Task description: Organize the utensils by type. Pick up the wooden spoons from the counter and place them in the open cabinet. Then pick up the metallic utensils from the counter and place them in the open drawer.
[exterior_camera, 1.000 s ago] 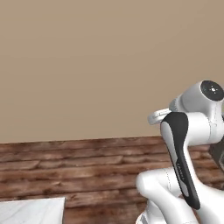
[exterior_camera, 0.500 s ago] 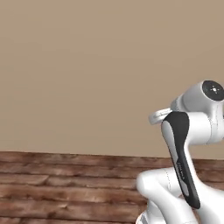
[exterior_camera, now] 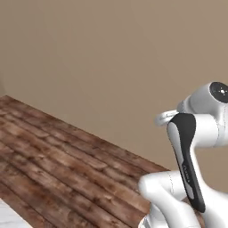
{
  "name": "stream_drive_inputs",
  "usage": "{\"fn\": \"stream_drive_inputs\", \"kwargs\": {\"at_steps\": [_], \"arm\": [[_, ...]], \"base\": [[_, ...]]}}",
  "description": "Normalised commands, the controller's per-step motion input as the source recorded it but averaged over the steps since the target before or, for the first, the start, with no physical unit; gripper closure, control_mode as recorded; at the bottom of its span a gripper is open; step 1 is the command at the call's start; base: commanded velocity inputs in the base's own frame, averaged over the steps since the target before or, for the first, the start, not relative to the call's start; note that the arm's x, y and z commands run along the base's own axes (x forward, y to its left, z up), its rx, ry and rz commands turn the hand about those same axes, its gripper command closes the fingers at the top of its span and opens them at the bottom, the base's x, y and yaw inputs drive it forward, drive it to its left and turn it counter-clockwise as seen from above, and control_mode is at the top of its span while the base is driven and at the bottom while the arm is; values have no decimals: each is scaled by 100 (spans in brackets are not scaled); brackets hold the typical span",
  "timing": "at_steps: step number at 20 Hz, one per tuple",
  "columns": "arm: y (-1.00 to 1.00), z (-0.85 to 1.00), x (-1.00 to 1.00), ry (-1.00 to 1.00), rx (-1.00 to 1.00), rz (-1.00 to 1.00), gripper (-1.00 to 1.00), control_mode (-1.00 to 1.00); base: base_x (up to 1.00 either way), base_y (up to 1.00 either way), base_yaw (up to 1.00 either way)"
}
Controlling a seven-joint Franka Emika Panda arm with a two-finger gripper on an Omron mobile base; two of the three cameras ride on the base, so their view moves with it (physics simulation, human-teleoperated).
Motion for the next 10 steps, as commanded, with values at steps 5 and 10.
{"fn": "stream_drive_inputs", "kwargs": {"at_steps": [5, 10], "arm": [[0, 0, 0, 0, 0, 0, -100, 100], [0, 0, 0, 0, 0, 0, -100, 100]], "base": [[88, 0, 51], [100, 3, 31]]}}
